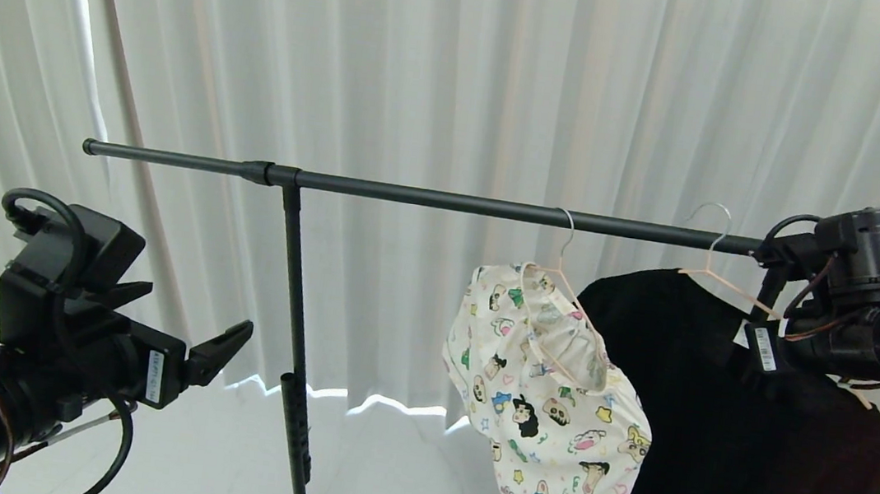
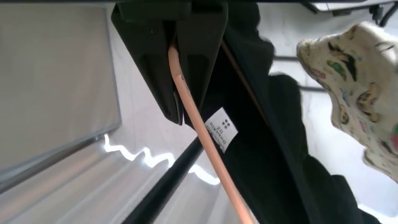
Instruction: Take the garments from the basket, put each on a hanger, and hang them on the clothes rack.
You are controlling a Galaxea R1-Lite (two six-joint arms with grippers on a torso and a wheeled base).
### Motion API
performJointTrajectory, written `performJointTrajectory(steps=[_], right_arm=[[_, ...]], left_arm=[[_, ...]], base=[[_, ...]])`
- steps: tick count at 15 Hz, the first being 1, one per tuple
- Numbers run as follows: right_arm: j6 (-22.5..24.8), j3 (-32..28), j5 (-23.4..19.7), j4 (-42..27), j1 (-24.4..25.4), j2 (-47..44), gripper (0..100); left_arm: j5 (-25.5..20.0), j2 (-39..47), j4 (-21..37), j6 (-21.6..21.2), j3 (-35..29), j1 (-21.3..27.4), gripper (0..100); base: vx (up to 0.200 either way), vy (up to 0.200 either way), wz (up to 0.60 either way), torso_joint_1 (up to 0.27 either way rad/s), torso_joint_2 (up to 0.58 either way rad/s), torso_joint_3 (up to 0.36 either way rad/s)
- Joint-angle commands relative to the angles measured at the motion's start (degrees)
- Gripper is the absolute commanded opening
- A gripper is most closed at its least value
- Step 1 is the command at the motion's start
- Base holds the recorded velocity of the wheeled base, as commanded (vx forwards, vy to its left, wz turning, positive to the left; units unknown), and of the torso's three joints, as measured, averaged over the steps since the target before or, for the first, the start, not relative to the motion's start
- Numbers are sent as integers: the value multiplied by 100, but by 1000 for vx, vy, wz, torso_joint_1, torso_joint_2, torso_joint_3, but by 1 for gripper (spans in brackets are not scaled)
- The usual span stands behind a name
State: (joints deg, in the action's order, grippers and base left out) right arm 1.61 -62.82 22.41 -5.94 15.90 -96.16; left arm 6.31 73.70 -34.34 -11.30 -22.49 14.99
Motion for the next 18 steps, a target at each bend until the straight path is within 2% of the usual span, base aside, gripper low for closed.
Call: performJointTrajectory(steps=[1,4,10,18], right_arm=[[6,-11,1,14,28,-254,0],[-20,-38,1,22,19,-333,0],[-12,-591,9,31,10,-641,0],[-12,-556,18,-4,36,-676,0]], left_arm=[[1,-32,-2,-13,-1,3,100],[1,-23,-11,-74,-27,3,100],[1,-32,-11,-74,-45,-5,100],[1,-32,-11,-74,-62,-14,100]], base=[[0,0,0,0,0,0],[0,0,0,0,0,0],[0,0,0,0,0,0],[0,0,0,0,0,0]])
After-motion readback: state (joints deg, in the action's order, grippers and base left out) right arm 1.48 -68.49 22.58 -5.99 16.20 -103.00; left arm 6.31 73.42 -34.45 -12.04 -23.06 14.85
